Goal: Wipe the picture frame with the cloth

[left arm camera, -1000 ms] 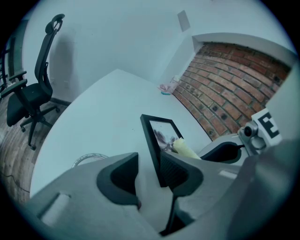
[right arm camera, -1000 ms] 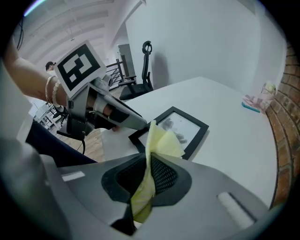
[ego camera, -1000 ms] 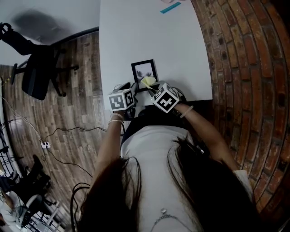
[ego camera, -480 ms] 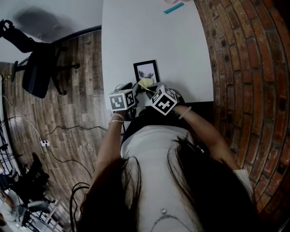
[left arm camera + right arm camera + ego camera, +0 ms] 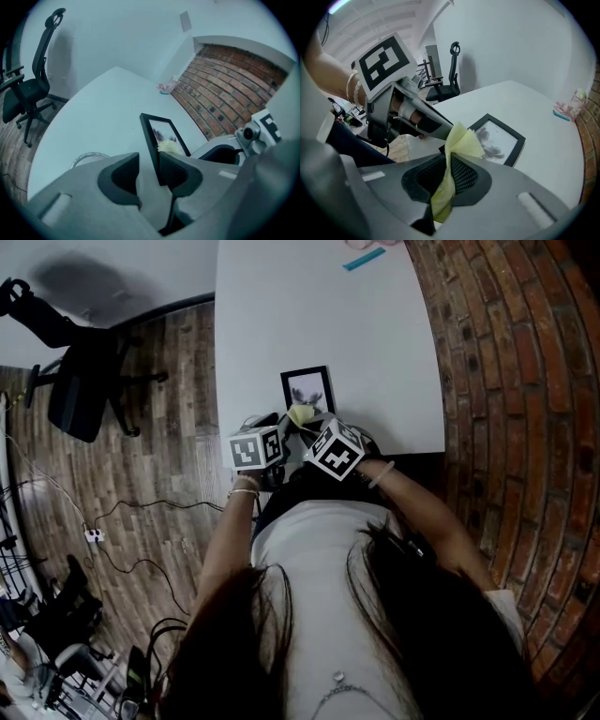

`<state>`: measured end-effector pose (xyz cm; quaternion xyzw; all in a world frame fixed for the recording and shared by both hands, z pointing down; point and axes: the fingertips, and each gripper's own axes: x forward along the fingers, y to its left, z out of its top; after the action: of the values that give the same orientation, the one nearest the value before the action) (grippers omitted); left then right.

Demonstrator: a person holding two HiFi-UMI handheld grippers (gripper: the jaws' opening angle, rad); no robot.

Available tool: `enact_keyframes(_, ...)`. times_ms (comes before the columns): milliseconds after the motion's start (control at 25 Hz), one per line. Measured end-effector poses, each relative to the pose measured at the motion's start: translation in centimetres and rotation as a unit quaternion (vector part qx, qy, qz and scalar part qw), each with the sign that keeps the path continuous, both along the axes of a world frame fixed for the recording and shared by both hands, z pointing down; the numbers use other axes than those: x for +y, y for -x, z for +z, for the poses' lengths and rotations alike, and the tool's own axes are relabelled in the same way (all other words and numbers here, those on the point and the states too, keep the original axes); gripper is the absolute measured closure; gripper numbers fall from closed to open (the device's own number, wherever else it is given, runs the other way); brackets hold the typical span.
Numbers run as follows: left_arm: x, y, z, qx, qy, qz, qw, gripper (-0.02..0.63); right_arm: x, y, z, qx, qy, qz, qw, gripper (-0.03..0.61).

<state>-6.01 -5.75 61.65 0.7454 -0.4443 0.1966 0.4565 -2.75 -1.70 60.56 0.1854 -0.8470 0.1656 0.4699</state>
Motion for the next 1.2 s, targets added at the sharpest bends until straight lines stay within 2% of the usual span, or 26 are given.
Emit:
enact_keyframes(400, 0.0, -0.1, 0.1, 0.004, -0.002, 0.000, 1.0000, 0.480, 0.5, 1.3, -0.3, -0.018, 0.005, -0.023, 1.000, 0.545)
enact_keyframes(720, 0.1, 0.0, 0.3, 0.007, -0.001, -0.008, 0.9999, 0.489, -0.7, 1.6, -1.1, -0.031, -0.025, -0.025, 0.999, 0.545)
enact_keyframes(1000, 0.0, -0.1, 0.6, 0.000, -0.002, -0.009, 1.0000, 0.502, -1.7, 1.7, -0.4, -0.011, -0.044, -0.049, 0.998, 0.545)
enact_keyframes(1200, 0.1, 0.0, 0.5, 0.012, 0.005, -0.009, 0.9999, 0.502, -2.4, 1.9, -0.2, -0.001, -0.051, -0.060, 0.997, 0.545)
